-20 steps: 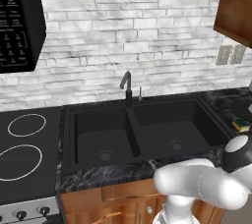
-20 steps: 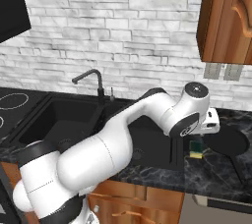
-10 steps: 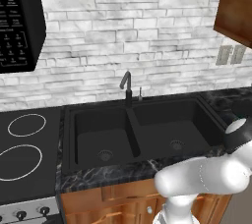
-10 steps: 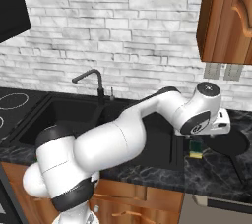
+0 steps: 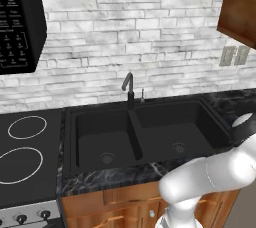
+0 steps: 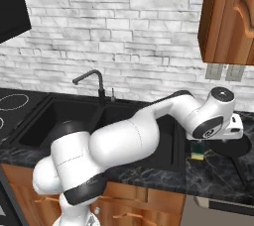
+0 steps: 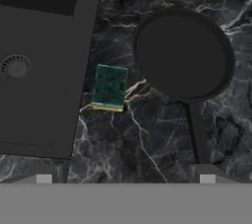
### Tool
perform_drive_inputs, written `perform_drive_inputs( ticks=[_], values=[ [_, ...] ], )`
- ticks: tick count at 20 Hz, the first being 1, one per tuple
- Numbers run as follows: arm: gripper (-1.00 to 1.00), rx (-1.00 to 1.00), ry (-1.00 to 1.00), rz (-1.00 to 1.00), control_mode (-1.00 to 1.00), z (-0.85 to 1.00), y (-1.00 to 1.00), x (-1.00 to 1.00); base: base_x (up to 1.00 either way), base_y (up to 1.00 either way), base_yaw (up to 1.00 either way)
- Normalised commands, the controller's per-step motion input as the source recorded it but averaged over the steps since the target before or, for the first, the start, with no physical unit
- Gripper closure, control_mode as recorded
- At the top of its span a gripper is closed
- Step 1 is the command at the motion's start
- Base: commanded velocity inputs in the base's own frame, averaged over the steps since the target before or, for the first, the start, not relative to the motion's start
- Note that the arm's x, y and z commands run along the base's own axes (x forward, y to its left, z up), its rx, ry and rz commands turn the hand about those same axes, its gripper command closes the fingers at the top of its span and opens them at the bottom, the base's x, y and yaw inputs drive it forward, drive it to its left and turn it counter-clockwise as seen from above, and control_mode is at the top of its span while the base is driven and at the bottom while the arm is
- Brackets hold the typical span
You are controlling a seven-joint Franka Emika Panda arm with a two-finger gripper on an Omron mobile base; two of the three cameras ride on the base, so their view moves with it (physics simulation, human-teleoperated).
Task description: Pick the pan and sponge and place them into the sink. Then turn on the water.
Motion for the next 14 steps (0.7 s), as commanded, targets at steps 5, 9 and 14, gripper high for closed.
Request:
perform_drive_inputs(
  ticks=[5,9,14],
  values=[
    [-1.00,0.00,0.00,-0.01,-1.00,-0.20,-0.29,0.02,0.00,0.00,0.00],
    [-1.00,0.00,0.02,0.00,-1.00,-0.31,-0.22,0.08,0.00,0.00,0.00],
    [-1.00,-0.01,0.01,0.00,-1.00,-0.24,-0.21,0.07,0.00,0.00,0.00]
  ],
)
